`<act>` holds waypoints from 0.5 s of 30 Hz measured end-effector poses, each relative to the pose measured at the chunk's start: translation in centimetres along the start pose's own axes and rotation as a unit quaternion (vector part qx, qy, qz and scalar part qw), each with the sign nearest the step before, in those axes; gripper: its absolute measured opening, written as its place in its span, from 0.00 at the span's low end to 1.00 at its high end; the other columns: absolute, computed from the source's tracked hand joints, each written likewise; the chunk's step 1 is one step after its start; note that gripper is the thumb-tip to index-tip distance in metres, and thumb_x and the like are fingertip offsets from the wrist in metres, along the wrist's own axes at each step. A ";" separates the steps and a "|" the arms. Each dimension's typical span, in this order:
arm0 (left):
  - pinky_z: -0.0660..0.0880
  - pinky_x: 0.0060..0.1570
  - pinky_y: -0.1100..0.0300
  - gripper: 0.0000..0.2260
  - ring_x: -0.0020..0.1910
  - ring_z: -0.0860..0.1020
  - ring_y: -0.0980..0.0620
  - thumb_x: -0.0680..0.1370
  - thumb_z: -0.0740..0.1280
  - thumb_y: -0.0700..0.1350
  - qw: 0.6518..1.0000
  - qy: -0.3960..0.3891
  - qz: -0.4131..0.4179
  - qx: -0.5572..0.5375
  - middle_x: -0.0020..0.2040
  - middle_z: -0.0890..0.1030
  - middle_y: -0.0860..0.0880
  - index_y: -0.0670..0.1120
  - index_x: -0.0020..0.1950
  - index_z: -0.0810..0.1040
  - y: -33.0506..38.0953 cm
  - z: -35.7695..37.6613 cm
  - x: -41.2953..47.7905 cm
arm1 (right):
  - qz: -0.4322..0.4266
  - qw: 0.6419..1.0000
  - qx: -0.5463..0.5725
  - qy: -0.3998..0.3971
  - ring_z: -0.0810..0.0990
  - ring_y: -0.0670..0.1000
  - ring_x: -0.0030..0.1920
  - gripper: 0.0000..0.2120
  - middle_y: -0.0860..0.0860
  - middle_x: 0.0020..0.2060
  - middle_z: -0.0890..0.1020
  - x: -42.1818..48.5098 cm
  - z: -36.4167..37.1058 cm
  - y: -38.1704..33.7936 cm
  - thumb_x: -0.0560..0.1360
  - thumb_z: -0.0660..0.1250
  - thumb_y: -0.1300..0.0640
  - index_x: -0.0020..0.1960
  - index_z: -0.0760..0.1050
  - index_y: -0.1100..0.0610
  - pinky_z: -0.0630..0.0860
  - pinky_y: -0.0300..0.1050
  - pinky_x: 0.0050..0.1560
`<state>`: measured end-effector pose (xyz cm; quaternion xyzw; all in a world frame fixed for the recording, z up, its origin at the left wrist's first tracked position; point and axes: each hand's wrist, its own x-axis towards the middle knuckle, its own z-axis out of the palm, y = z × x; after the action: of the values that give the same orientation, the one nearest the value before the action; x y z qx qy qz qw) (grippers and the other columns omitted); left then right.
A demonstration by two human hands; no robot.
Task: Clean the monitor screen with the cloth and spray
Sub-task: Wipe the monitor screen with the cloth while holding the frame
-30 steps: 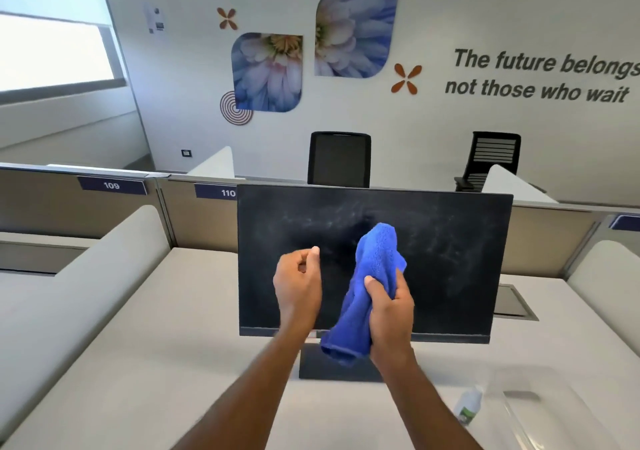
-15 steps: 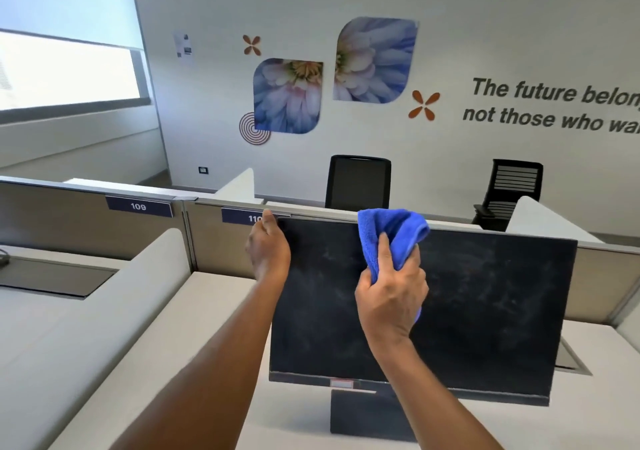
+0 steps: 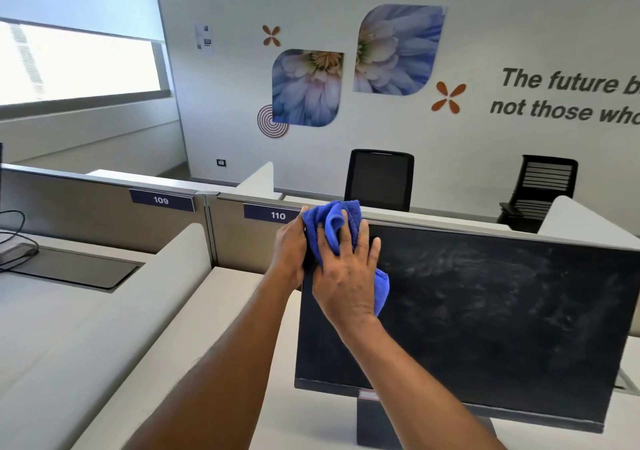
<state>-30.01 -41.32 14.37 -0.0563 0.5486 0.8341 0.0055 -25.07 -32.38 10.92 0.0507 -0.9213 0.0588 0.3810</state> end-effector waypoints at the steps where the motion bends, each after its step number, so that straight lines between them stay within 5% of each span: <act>1: 0.79 0.53 0.48 0.16 0.45 0.83 0.44 0.76 0.68 0.54 1.000 -0.003 -0.008 -0.006 0.48 0.86 0.42 0.43 0.49 0.86 0.0 -0.1 0.1 | -0.011 1.000 0.004 0.002 0.60 0.69 0.73 0.29 0.59 0.74 0.66 -0.2 0.3 -0.1 0.73 0.62 0.55 0.73 0.65 0.53 0.60 0.69 0.69; 5: 0.79 0.58 0.45 0.21 0.52 0.83 0.40 0.76 0.69 0.57 0.999 -0.001 -0.025 -0.032 0.52 0.85 0.39 0.39 0.55 0.83 -0.3 -0.3 0.6 | -0.067 0.998 0.007 -0.001 0.59 0.67 0.74 0.26 0.57 0.75 0.63 -2.1 1.5 0.0 0.74 0.59 0.60 0.72 0.66 0.55 0.61 0.65 0.71; 9: 0.80 0.55 0.45 0.23 0.47 0.83 0.40 0.73 0.72 0.58 0.999 -0.016 -0.023 -0.032 0.52 0.84 0.38 0.38 0.52 0.84 -0.4 -0.5 0.6 | -0.108 0.994 -0.011 -0.015 0.61 0.67 0.73 0.24 0.56 0.75 0.63 -2.8 1.7 0.6 0.74 0.56 0.62 0.70 0.69 0.55 0.62 0.65 0.71; 15: 0.80 0.51 0.50 0.13 0.41 0.83 0.45 0.76 0.70 0.52 0.999 0.024 0.028 -0.034 0.43 0.86 0.42 0.42 0.42 0.84 -0.2 0.9 0.2 | -0.037 0.999 -0.019 0.032 0.63 0.68 0.72 0.26 0.58 0.74 0.66 -2.1 0.7 2.6 0.74 0.55 0.64 0.72 0.67 0.57 0.65 0.64 0.69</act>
<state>-30.31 -40.43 14.54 -0.0611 0.5211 0.8507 -0.0325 -24.45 -29.83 8.71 0.0753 -0.9070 0.0284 0.4134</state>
